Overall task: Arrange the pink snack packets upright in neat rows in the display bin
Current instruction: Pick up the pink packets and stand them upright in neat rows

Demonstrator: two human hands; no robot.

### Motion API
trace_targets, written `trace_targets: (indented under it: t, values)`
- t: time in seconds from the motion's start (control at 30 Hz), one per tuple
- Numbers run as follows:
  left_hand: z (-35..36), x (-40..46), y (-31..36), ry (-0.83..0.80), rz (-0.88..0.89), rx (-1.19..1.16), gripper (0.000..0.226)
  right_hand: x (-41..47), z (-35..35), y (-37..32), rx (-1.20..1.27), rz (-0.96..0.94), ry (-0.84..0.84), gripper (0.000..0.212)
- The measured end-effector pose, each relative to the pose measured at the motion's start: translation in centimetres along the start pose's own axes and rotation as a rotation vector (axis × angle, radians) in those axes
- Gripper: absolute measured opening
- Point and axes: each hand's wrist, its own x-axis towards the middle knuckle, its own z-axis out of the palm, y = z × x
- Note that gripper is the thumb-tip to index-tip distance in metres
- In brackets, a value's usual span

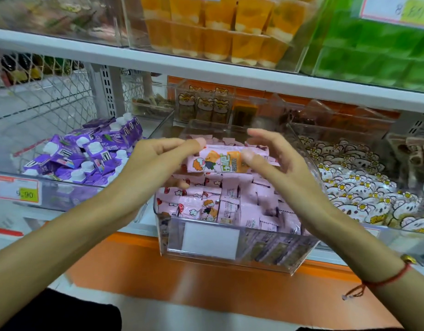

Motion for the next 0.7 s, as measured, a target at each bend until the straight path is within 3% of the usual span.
trace_targets:
  t: [0.17,0.23,0.33,0.47,0.6,0.7]
  values:
    - [0.3,0.0,0.3,-0.030,-0.040,0.008,0.042,0.2,0.8,-0.1,0.016,-0.071,0.011,0.023]
    - [0.2,0.1,0.3,-0.059,-0.017,0.003,0.041,0.3,0.8,-0.1,0.045,-0.045,0.036,0.023]
    - [0.3,-0.1,0.2,-0.062,0.142,0.081,0.038,0.3,0.8,-0.1,0.054,-0.015,0.019,0.027]
    - [0.5,-0.5,0.0,-0.065,0.422,0.254,0.021,-0.4,1.1,-0.4,-0.076,-0.156,-0.063,0.036]
    - [0.5,-0.3,-0.6,-0.091,0.441,0.326,0.033,-0.6,1.5,-0.5,-0.062,-0.315,0.023,0.046]
    - [-0.2,-0.1,-1.4,-0.135,0.419,0.705,0.044,-0.3,1.1,-0.4,0.076,-0.307,0.136,0.058]
